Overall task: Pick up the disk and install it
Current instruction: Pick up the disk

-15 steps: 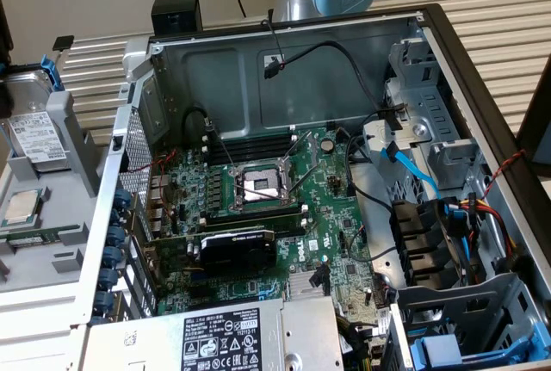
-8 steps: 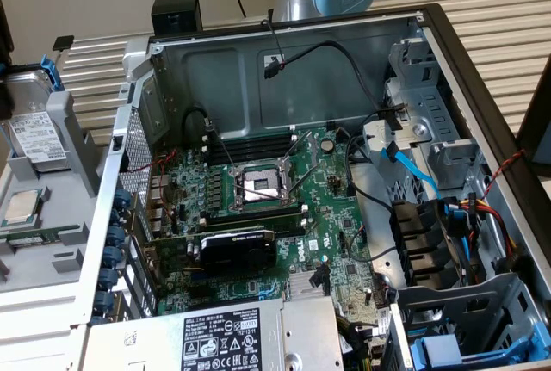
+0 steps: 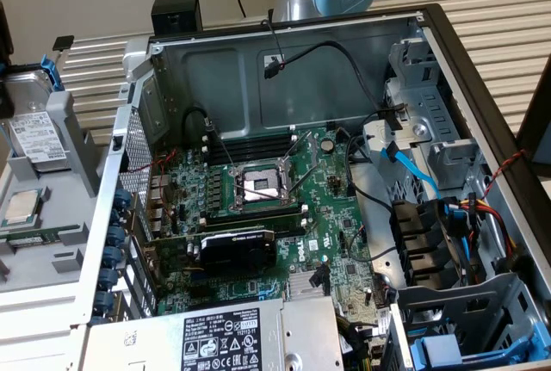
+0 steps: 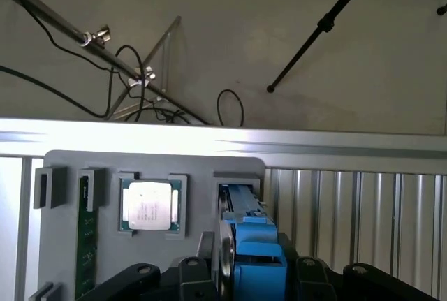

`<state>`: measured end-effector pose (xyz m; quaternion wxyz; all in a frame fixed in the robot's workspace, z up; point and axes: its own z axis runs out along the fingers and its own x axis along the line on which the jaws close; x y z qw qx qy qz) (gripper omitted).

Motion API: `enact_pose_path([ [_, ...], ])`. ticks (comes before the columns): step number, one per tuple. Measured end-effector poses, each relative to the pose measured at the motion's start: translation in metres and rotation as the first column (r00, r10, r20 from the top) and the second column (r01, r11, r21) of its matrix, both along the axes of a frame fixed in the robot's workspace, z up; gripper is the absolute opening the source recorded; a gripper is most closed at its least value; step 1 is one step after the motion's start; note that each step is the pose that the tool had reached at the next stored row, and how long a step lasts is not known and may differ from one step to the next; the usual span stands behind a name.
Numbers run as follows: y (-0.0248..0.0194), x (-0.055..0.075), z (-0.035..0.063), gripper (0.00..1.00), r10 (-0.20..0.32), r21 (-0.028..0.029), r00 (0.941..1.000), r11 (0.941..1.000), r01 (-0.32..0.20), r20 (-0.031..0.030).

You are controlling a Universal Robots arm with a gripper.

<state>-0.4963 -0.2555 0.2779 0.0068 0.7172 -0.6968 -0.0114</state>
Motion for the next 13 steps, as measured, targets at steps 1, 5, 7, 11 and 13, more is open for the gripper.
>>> enact_pose_path([
  [1, 0.0001, 0.0, 0.0, 0.41, 0.0, 0.0004, 1.0, 1.0, 0.0, 0.0],
  [5, 0.0001, 0.0, -0.0001, 0.38, 0.0, 0.0004, 1.0, 1.0, 0.0, 0.0001],
  [7, 0.0001, 0.0, 0.0, 0.38, 0.0, 0.0004, 1.0, 1.0, 0.0, 0.0001],
  [11, -0.0007, -0.0001, -0.0001, 0.38, 0.0, 0.0012, 1.0, 1.0, 0.0, 0.0002],
  [13, -0.0015, 0.0, -0.0001, 0.38, 0.0, 0.0016, 1.0, 1.0, 0.0, 0.0002],
])
